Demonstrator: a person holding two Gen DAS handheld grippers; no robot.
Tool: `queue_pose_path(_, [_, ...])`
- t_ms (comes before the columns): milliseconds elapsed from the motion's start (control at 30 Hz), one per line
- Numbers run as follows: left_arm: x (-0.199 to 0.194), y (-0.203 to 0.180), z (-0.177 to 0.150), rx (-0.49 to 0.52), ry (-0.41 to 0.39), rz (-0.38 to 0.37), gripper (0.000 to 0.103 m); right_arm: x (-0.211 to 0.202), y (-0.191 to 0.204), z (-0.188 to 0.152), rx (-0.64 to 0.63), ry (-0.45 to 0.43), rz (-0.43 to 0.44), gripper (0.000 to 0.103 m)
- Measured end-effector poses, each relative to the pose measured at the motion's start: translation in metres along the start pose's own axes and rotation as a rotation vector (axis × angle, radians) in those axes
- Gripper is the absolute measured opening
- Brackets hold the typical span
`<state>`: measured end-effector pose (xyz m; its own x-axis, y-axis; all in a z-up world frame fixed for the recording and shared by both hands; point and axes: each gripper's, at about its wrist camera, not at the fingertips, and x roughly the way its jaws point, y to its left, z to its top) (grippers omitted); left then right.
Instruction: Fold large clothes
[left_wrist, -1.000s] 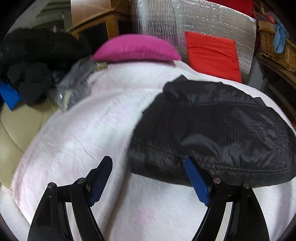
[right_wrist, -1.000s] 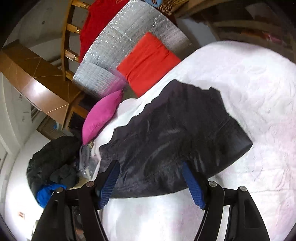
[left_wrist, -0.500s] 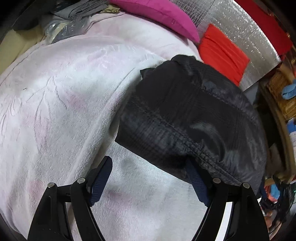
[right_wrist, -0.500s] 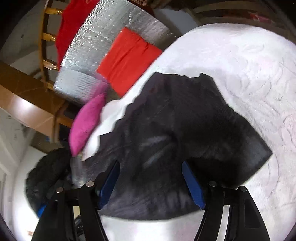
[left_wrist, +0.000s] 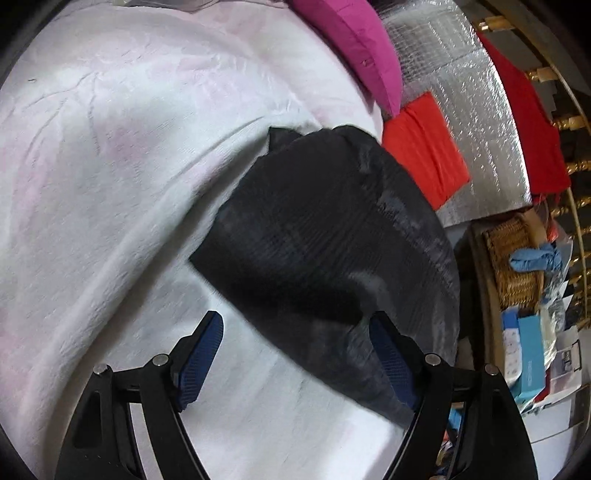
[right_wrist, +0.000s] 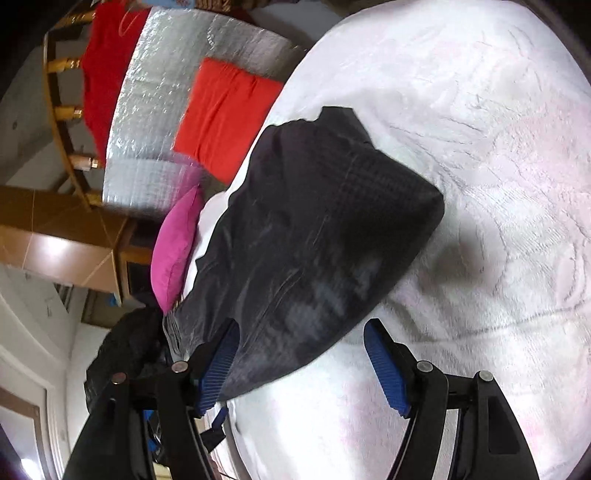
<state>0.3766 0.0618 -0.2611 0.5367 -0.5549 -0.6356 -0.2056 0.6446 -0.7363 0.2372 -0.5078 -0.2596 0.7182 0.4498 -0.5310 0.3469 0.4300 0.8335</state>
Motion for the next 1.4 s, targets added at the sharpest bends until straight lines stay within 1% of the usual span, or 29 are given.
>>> queue_pose_path(167, [0.015,0.007,0.010,-0.073,-0.024,-0.033,0.080,0.021,-0.016,0.012,0.093,-0.029,0.017,0.074])
queue_pose_path(233, [0.021,0.008,0.012,-0.083,-0.038,-0.035,0.076,0.032,-0.021,0.015,0.120,-0.038,0.022,0.074])
queue_pose_path(300, [0.022,0.008,0.013,-0.082,-0.058,-0.040,0.068,0.038,-0.016,0.017,0.105,-0.070,0.023,0.075])
queue_pose_path(367, [0.024,0.007,0.014,-0.082,-0.074,-0.052,0.064,0.041,-0.009,0.020,0.067,-0.108,0.021,0.075])
queue_pose_path(467, [0.028,0.005,0.016,-0.080,-0.092,-0.050,0.064,0.050,-0.003,0.023,0.011,-0.144,-0.009,0.075])
queue_pose_path(533, [0.031,0.007,0.016,-0.103,-0.090,-0.059,0.067,0.055,0.002,0.025,-0.033,-0.182,-0.024,0.073])
queue_pose_path(600, [0.036,0.009,0.018,-0.115,-0.081,-0.067,0.068,0.056,0.007,0.024,-0.062,-0.201,-0.067,0.062])
queue_pose_path(633, [0.035,0.009,0.017,-0.106,-0.084,-0.064,0.067,0.056,0.009,0.023,-0.072,-0.204,-0.084,0.059])
queue_pose_path(667, [0.034,0.007,0.017,-0.087,-0.089,-0.056,0.058,0.054,0.008,0.023,-0.081,-0.207,-0.089,0.051])
queue_pose_path(700, [0.031,0.003,0.016,-0.055,-0.099,-0.046,0.046,0.051,0.012,0.022,-0.101,-0.217,-0.094,0.045])
queue_pose_path(733, [0.030,-0.001,0.016,-0.031,-0.107,-0.038,0.041,0.047,0.012,0.021,-0.114,-0.223,-0.094,0.042])
queue_pose_path(767, [0.027,-0.006,0.015,-0.001,-0.122,-0.030,0.033,0.043,0.018,0.020,-0.140,-0.235,-0.097,0.039])
queue_pose_path(800, [0.023,-0.011,0.013,0.023,-0.140,-0.025,0.029,0.039,0.024,0.017,-0.169,-0.248,-0.100,0.037])
queue_pose_path(867, [0.012,-0.019,0.008,0.056,-0.163,-0.016,0.026,0.034,0.030,0.014,-0.202,-0.265,-0.105,0.035])
queue_pose_path(967, [-0.005,-0.022,-0.003,0.068,-0.166,-0.017,0.025,0.022,0.029,0.006,-0.219,-0.271,-0.108,0.034])
queue_pose_path(1067, [-0.024,-0.023,-0.021,0.099,-0.157,0.005,0.025,0.007,0.032,-0.003,-0.244,-0.262,-0.118,0.034])
queue_pose_path(1133, [-0.039,-0.020,-0.039,0.119,-0.145,0.012,0.025,-0.008,0.027,-0.010,-0.259,-0.250,-0.119,0.034])
queue_pose_path(1233, [-0.050,-0.010,-0.070,0.145,-0.117,0.035,0.026,-0.028,0.009,-0.024,-0.241,-0.213,-0.117,0.034])
queue_pose_path(1267, [-0.053,-0.005,-0.080,0.151,-0.102,0.045,0.028,-0.031,0.003,-0.028,-0.228,-0.193,-0.119,0.034])
queue_pose_path(1300, [-0.054,0.001,-0.091,0.157,-0.083,0.058,0.033,-0.033,-0.006,-0.030,-0.210,-0.160,-0.128,0.035])
queue_pose_path(1367, [-0.052,0.006,-0.098,0.153,-0.047,0.074,0.037,-0.033,-0.016,-0.028,-0.171,-0.114,-0.145,0.043])
queue_pose_path(1400, [-0.054,0.006,-0.100,0.155,-0.027,0.083,0.041,-0.033,-0.022,-0.027,-0.130,-0.085,-0.150,0.057])
